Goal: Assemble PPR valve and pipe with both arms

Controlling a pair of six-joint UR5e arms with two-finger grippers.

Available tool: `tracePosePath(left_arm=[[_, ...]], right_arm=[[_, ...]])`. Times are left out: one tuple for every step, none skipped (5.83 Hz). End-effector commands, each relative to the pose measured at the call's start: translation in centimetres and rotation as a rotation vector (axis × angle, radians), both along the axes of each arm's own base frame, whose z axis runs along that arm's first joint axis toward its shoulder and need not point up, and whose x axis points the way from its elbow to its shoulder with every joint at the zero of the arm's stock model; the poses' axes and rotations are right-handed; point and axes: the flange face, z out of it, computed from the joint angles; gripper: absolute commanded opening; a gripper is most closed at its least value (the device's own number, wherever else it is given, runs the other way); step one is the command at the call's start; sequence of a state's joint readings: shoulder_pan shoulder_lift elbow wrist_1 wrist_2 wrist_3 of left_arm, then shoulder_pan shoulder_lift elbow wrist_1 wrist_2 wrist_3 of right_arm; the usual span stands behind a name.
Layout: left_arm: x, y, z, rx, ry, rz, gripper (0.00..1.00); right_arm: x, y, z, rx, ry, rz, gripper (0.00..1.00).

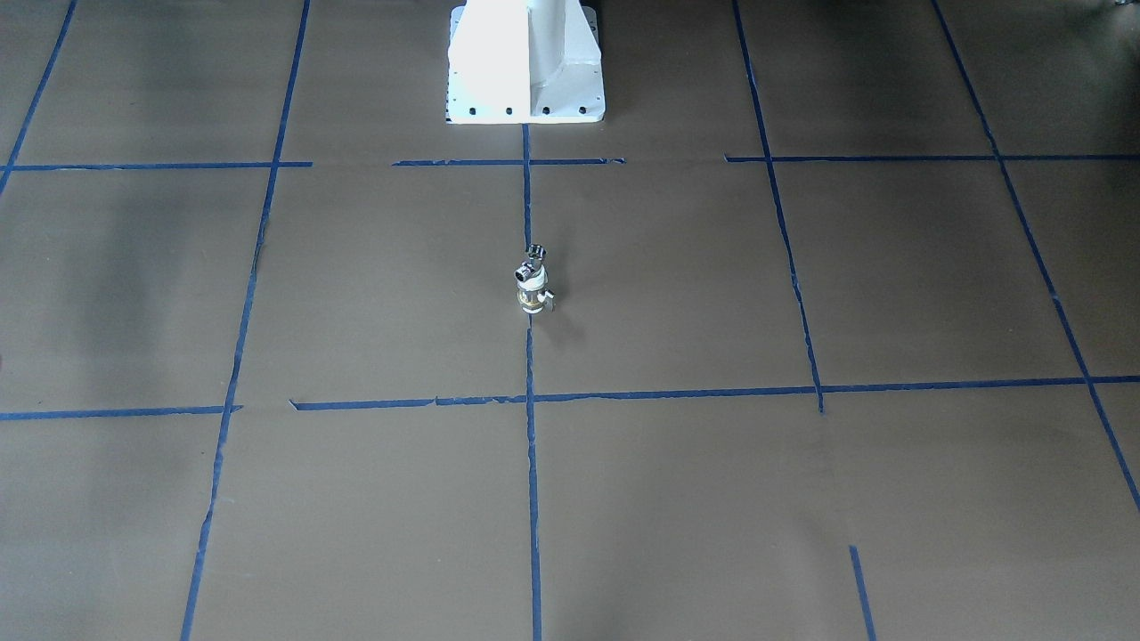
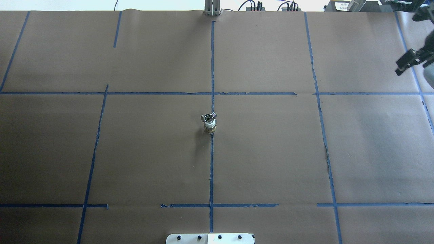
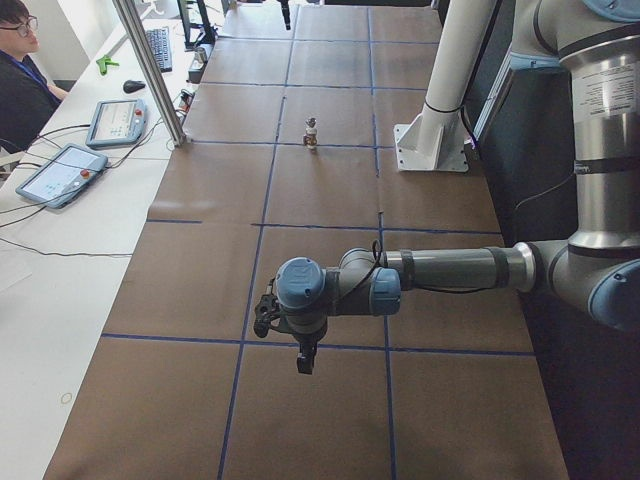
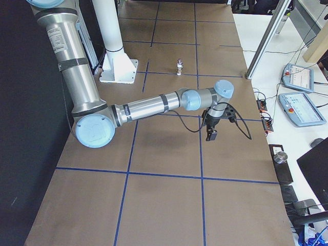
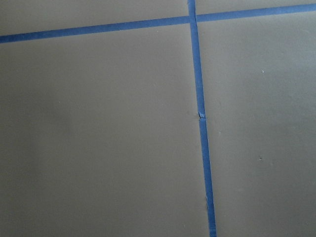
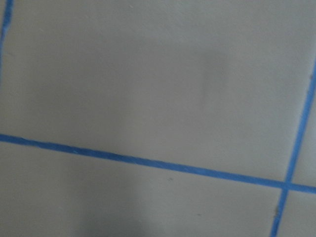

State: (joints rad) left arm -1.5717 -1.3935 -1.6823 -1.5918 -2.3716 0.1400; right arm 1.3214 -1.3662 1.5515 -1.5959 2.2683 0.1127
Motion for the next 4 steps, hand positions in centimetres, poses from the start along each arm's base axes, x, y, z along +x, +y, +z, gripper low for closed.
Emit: tracePosePath(left_arm=[[0.0, -0.2, -0.1, 0.006, 0.0, 0.002, 1.0], [0.0, -0.2, -0.3, 0.008, 0.0, 0.001, 1.0], [0.0, -0.3, -0.7, 0.016, 0.001, 0.002, 1.0], [0.0, -0.4, -0.8, 0.021, 0.001, 0.002, 1.0]], right_arm=[[7.6, 7.9, 9.7, -0.009, -0.005, 0.081, 1.0], [11.3, 10.0, 11.4, -0.044, -0.006, 0.148, 1.0], [11.5, 12.5, 13.2, -0.091, -0.027, 0.149, 1.0], [11.2, 13.7, 14.7, -0.126, -0.059, 0.146, 1.0]])
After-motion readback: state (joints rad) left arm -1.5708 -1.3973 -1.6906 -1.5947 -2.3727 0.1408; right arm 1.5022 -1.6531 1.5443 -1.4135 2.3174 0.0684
